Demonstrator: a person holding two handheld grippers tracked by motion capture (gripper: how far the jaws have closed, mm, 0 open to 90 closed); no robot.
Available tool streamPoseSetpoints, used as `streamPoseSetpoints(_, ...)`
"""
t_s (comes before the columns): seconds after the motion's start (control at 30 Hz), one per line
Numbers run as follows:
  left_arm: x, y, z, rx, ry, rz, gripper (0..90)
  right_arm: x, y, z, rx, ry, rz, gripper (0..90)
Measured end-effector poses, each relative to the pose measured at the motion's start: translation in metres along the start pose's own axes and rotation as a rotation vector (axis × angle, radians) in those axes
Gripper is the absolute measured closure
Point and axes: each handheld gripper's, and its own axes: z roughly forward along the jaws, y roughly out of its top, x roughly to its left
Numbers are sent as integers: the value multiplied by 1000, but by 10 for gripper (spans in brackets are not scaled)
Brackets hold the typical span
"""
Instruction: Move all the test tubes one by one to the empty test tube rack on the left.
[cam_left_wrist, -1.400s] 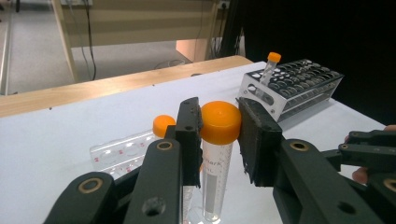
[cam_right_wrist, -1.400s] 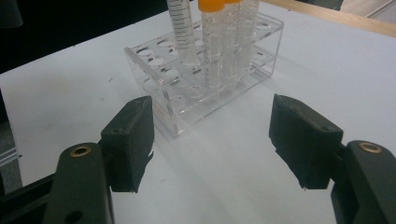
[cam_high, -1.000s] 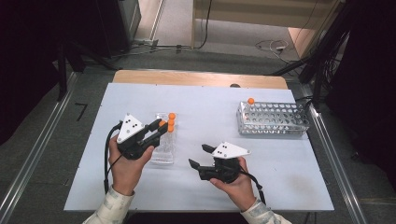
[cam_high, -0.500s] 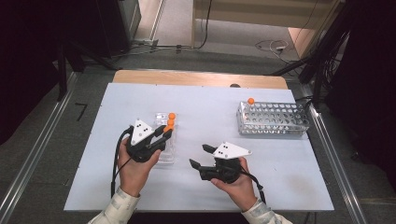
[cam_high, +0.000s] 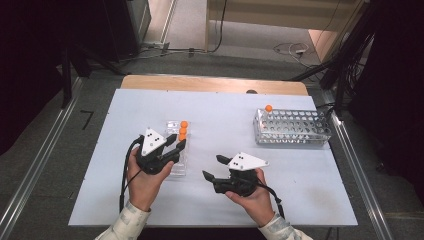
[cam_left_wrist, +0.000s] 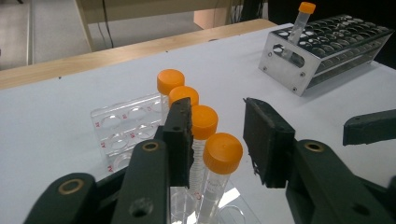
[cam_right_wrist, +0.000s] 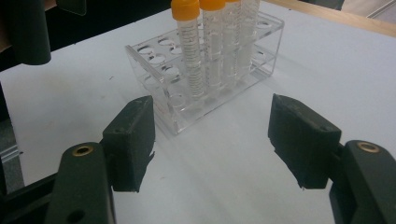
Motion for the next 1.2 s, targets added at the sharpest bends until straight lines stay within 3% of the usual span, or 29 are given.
streamPoseSetpoints(0.2, -1, 1, -1, 0, -32, -23, 555, -1, 0, -1, -3, -4, 0, 304)
streamPoseSetpoints(0.33, 0, 1, -2, 8, -51, -50, 437, -5, 1, -2, -5, -15, 6, 304)
streamPoseSetpoints(0.43, 2, 1, -4, -1, -83, -88, 375, -9, 0, -2, 2, -33, 5, 304)
streamPoseSetpoints(0.7, 3, 2, -5, -2, -116, -133, 244, -29, 1, -8, -12, -100, 36, 304)
streamPoseSetpoints(0.9, 4, 2, -7, 0, -104, -144, 202, -52, 3, -14, -26, -173, 67, 305)
streamPoseSetpoints(1.2, 5, 1, -7, 4, -96, -147, 200, -92, 7, -23, -42, -338, 132, 312)
